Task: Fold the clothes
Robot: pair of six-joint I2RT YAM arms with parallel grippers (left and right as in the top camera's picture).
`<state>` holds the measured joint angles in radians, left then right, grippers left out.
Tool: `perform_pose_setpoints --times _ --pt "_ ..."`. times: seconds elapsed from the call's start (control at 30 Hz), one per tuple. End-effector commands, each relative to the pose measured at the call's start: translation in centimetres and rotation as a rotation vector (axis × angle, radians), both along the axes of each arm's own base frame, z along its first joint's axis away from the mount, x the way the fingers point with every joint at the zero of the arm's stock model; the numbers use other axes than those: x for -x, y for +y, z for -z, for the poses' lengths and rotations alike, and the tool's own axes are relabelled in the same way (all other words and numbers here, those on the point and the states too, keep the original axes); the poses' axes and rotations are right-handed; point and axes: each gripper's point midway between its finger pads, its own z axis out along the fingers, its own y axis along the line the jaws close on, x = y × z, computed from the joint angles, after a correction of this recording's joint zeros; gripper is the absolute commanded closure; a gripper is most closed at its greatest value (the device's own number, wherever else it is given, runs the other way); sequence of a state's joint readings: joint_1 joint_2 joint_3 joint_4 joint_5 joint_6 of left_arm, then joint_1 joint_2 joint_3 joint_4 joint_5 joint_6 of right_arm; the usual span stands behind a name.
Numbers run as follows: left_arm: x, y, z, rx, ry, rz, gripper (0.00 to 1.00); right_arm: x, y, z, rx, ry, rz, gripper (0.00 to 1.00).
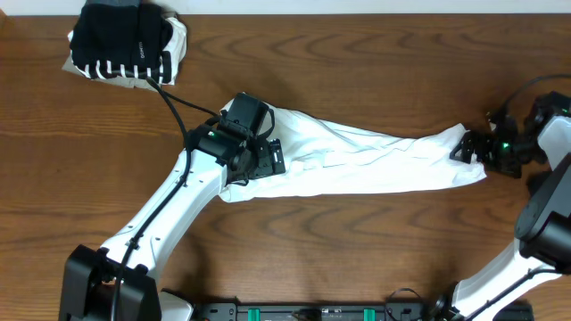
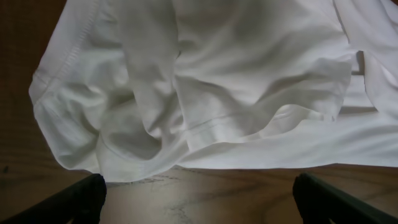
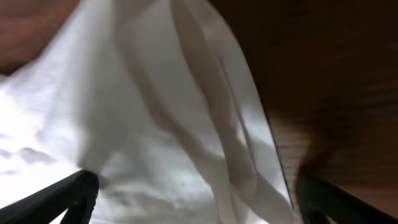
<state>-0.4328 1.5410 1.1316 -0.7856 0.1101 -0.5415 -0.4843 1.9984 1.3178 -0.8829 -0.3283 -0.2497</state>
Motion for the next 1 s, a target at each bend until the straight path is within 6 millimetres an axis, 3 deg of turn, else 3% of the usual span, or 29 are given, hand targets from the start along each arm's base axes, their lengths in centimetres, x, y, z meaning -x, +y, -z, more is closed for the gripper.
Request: perform_pose_setpoints --times 0.0,0.2,0.33,0.4,0.57,0.63,0.7,0.73,0.97 --pt "0.7 0.0 0.4 0.005 0.024 0.012 0.02 0.8 0.5 1.6 -0.06 0.035 0.001 0.01" --pt "0.8 0.1 0.4 0.004 0.028 0.009 0.02 1.2 2.0 2.3 -0.14 0.048 -0.014 0.04" --pt "0.8 0.1 0.4 0.004 0.028 0.009 0.02 1.1 2.6 2.0 -0.178 0.037 -0.013 0.2" --pt "0.8 0.1 0.4 0.004 0.028 0.009 0.02 1.1 2.9 1.8 -0.196 0.034 -0.01 0.35" --pt "0.8 0.1 0.4 0.004 0.028 0.009 0.02 1.2 3.0 1.8 -0.205 0.052 0.025 0.43" --pt "0.8 0.1 0.4 0.004 0.028 0.009 0.02 1.2 3.0 1.8 -0.207 0.051 0.025 0.58" --pt "0.9 0.1 0.4 0.003 0.031 0.009 0.02 1.1 2.9 1.8 -0.203 0.054 0.042 0.91" --pt "0.9 0.1 0.4 0.002 0.032 0.009 0.02 0.9 2.7 1.8 -0.202 0.054 0.059 0.95" --pt "1.0 0.2 0.5 0.0 0.037 0.009 0.02 -0.7 0.5 0.2 -0.154 0.04 0.131 0.99"
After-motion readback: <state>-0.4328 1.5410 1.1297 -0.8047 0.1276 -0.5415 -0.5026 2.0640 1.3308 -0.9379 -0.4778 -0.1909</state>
